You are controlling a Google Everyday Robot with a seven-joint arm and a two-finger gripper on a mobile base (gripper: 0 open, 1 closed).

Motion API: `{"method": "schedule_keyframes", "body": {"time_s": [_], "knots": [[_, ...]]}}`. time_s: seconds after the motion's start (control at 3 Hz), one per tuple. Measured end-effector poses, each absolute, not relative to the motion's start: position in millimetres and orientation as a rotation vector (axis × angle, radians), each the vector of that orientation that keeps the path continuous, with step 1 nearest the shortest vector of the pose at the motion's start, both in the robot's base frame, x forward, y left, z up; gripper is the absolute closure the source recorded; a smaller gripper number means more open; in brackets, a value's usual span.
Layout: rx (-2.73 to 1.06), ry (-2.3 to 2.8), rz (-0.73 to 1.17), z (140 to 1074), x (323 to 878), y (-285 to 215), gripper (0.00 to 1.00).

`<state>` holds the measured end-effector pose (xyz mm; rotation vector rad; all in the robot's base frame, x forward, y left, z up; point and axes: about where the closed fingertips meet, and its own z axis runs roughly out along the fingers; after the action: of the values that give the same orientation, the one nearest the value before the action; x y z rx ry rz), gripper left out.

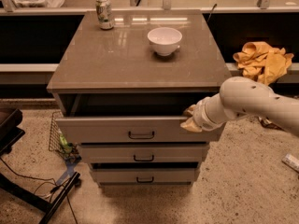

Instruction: Open top drawer

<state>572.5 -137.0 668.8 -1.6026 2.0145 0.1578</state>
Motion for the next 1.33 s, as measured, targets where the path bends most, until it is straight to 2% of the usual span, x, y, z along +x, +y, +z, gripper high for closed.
{"method": "schedule_keyframes", "body": {"time_s": [0.67, 1.33], "knots": [[-1.599, 2.032, 0.205, 673.5, 556.8, -137.0, 1.00], [-1.628, 2.042, 0.347, 685.6, 502.3, -129.3, 1.00]]}}
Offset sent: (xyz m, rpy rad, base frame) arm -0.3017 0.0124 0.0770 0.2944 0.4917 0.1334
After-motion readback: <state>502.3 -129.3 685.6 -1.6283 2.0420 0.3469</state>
